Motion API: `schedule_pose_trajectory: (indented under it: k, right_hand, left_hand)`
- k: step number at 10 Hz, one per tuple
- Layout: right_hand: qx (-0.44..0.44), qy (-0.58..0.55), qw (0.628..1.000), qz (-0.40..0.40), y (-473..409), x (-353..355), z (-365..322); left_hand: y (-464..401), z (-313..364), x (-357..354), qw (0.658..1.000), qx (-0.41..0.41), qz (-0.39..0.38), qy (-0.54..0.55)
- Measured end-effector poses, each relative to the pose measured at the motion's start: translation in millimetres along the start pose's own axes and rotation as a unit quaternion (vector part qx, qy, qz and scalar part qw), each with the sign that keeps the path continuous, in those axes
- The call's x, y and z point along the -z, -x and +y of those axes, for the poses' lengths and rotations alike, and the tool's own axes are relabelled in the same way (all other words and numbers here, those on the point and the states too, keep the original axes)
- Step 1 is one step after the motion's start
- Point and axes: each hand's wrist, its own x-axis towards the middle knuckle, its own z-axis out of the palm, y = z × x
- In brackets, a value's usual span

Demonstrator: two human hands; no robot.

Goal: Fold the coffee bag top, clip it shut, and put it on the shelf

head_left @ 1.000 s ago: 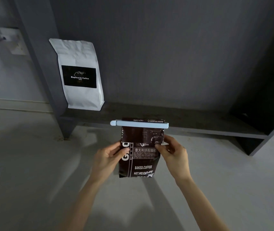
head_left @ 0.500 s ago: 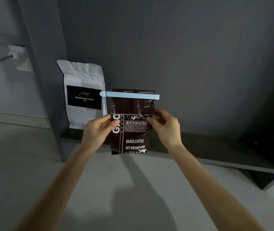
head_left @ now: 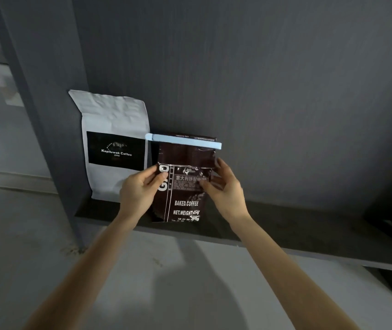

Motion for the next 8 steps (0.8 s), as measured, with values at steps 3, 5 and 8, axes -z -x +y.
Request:
schedule_pose_trajectory:
  k: [3, 5, 8]
  right_hand:
    - [0.022, -0.001, 0.999, -0.03, 8, -14, 15]
    - [0.023, -0.002, 0.999, -0.029, 16, -15, 16]
    - [0.014, 0.029, 0.999, -0.024, 32, 2, 0]
  left_hand:
    - [5, -5, -2, 0.998, 0.011, -0.048, 0.037]
    - [9, -10, 2, 0.997, 0.006, -0.072, 0.038]
    - [26, 0, 8, 0.996, 0.024, -0.076, 0.033]
